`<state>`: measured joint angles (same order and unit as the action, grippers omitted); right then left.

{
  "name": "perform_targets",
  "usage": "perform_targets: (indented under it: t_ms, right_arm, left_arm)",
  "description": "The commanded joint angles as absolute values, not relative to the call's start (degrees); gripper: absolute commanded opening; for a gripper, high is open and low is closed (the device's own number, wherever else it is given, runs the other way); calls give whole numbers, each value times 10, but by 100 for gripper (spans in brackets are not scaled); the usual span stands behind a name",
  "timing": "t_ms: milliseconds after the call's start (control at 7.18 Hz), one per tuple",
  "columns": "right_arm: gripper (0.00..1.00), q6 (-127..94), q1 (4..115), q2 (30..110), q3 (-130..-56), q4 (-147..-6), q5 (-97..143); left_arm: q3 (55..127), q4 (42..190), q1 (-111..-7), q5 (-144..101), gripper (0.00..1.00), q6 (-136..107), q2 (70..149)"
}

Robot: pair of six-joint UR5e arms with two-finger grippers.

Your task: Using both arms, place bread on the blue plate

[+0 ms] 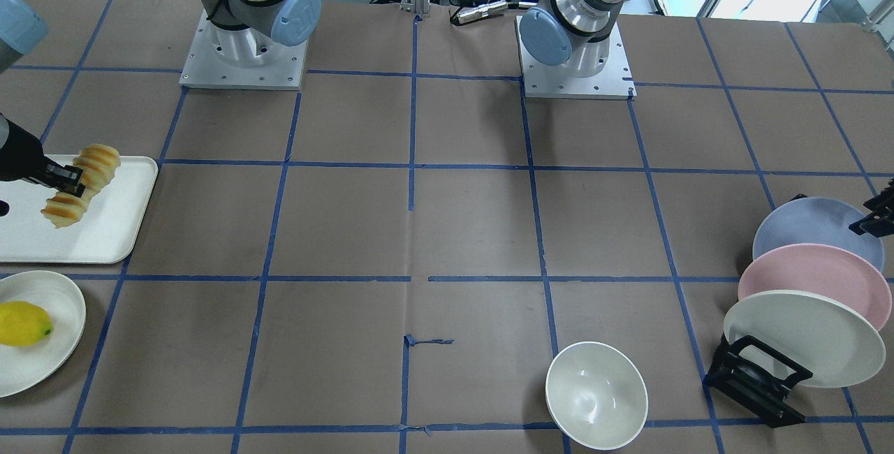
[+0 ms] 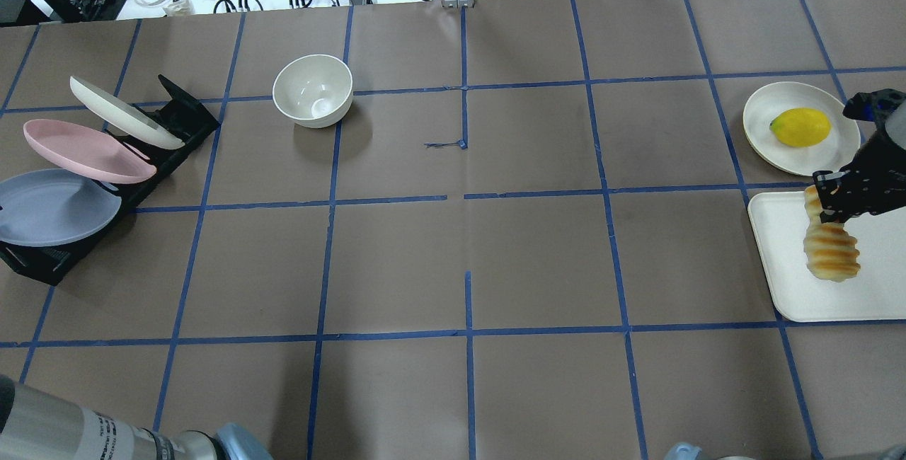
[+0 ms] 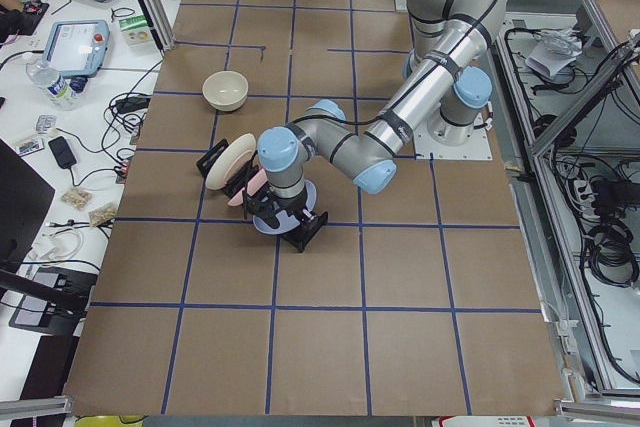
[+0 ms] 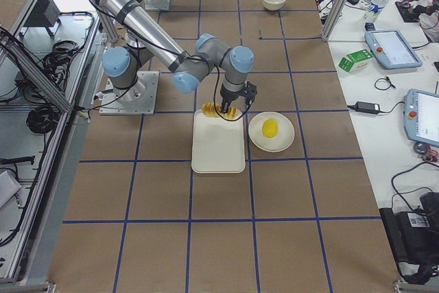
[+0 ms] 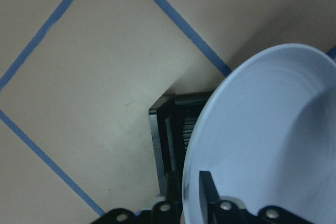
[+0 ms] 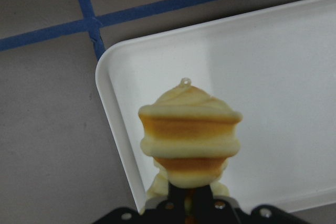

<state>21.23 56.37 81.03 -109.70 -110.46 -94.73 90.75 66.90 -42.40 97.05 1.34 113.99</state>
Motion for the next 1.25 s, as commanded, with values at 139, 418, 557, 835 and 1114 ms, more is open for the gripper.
perform_targets:
  t_ms: [139,418,557,835,1114]
  right_arm:
    - [0,208,606,815,-1015,-1018,-947]
    - [0,209,616,813,-962,-981,-946]
    - [0,208,628,813,-948,-964,-946]
    - [0,207,649,816,-937,-962,-947]
    - [0,204,679,818,-898,-926,-944]
  left_arm:
    - [904,678,-424,973,14,14,1136]
    - [904,682,-424,973,0,15,1128]
    - [900,692,-424,974,0,16,1117]
    - [883,775,-424,1014,0,22,1074]
    - [838,1017,-430,1044,0,25,1039]
